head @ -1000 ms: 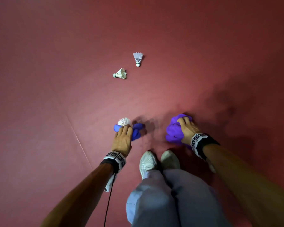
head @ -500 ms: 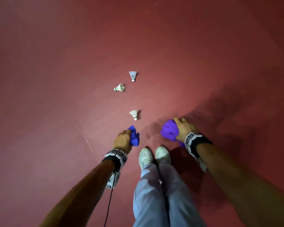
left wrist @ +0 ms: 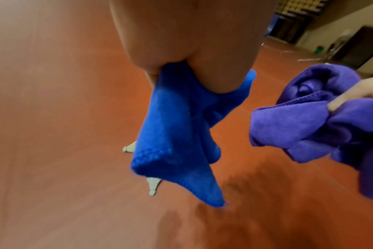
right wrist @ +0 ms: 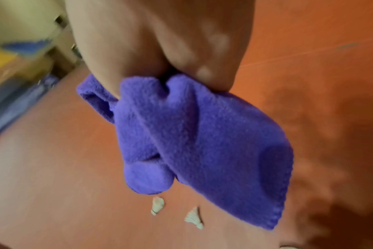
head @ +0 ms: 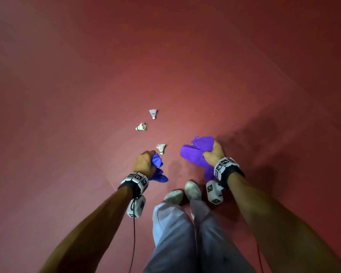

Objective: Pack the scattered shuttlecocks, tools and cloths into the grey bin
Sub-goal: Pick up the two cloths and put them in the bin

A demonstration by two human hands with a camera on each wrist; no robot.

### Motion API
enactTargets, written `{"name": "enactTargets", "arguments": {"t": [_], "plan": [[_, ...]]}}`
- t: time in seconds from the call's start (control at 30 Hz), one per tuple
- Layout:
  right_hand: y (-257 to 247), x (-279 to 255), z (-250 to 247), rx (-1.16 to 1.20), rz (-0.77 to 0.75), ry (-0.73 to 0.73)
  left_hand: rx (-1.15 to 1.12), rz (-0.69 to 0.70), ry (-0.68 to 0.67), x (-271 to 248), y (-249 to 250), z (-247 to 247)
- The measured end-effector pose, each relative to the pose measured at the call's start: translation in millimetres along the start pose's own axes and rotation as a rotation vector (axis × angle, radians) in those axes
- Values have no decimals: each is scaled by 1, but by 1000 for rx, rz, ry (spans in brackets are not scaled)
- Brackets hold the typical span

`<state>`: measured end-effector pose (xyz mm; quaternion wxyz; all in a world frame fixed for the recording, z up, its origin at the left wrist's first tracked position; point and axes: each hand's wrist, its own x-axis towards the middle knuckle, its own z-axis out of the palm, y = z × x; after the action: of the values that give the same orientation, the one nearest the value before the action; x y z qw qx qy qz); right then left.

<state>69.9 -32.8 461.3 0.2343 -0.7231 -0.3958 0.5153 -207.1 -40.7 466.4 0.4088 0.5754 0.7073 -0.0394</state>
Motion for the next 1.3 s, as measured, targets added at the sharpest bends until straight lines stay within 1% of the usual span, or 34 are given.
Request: {"name": "enactTargets", "arguments": {"t": [0.03, 0.1, 0.17, 0.23, 0.3, 0.37, 0.47, 0.5, 0.53, 0.63, 0.67, 0.7, 0.8, 0.87, 0.9, 0.97, 1.03, 1.1, 1.2, 1.3], "plan": [[-11, -12, -5, 55, 4, 58, -29, 1, 9, -7, 13, -12], [-40, -39, -15, 143, 12, 149, -38, 55, 32, -21, 40, -36], [-63, -63, -26, 229, 2, 186, -52, 127, 10, -39, 69, -59], [-88, -89, -40, 269, -28, 220, -75, 207, 19, -56, 100, -81], [-110, -117, -54, 317, -64, 272, -153, 272, -3, -78, 133, -103], [-132, -149, -71, 377, -89, 362, -295, 325, -70, -106, 170, -124], [-156, -199, -92, 510, -127, 526, -468, 376, -263, -149, 220, -141], [-161, -214, -99, 539, -136, 586, -469, 415, -299, -163, 236, -143], [-164, -229, -106, 563, -127, 640, -424, 480, -292, -173, 250, -143], [-160, -276, -129, 596, -118, 799, -252, 697, -220, -199, 285, -137], [-157, -293, -137, 598, -124, 859, -218, 755, -225, -209, 295, -134], [-153, -312, -146, 607, -129, 918, -176, 796, -263, -223, 305, -132], [-145, -372, -179, 614, -163, 1076, -177, 881, -371, -266, 338, -118], [-136, -410, -202, 608, -176, 1207, -138, 969, -390, -297, 360, -102], [-129, -430, -212, 628, -170, 1280, -140, 986, -440, -313, 369, -94], [-110, -471, -227, 654, -172, 1369, -147, 1002, -523, -346, 384, -73], [-86, -510, -236, 616, -153, 1466, -134, 1027, -586, -382, 397, -48], [-57, -550, -241, 650, -129, 1566, -82, 1130, -613, -422, 406, -19], [-9, -616, -241, 696, -74, 1700, -50, 1224, -699, -483, 412, 33], [41, -689, -238, 714, -26, 1826, -8, 1356, -745, -547, 410, 91]]}}
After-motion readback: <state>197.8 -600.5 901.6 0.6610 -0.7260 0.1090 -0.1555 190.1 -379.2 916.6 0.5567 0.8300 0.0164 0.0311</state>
